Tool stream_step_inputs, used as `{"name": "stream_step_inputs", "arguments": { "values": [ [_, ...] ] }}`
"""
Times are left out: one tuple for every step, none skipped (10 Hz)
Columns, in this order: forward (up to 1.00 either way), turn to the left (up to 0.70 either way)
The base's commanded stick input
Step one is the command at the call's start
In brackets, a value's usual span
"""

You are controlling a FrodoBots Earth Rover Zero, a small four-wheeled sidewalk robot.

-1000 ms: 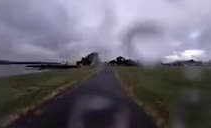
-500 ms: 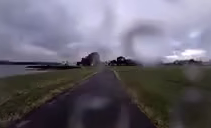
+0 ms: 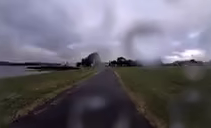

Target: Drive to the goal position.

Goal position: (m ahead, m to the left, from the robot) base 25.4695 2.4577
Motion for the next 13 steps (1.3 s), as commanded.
{"name": "stream_step_inputs", "arguments": {
  "values": [
    [0.7,0.0],
    [0.7,0.0],
    [0.7,0.0],
    [0.7,0.0],
    [0.7,-0.14],
    [0.7,-0.14],
    [0.7,-0.14],
    [0.7,-0.14],
    [0.7,-0.14],
    [0.7,0.0],
    [0.7,0.0],
    [0.7,0.0],
    [0.7,0.0]
  ]
}}
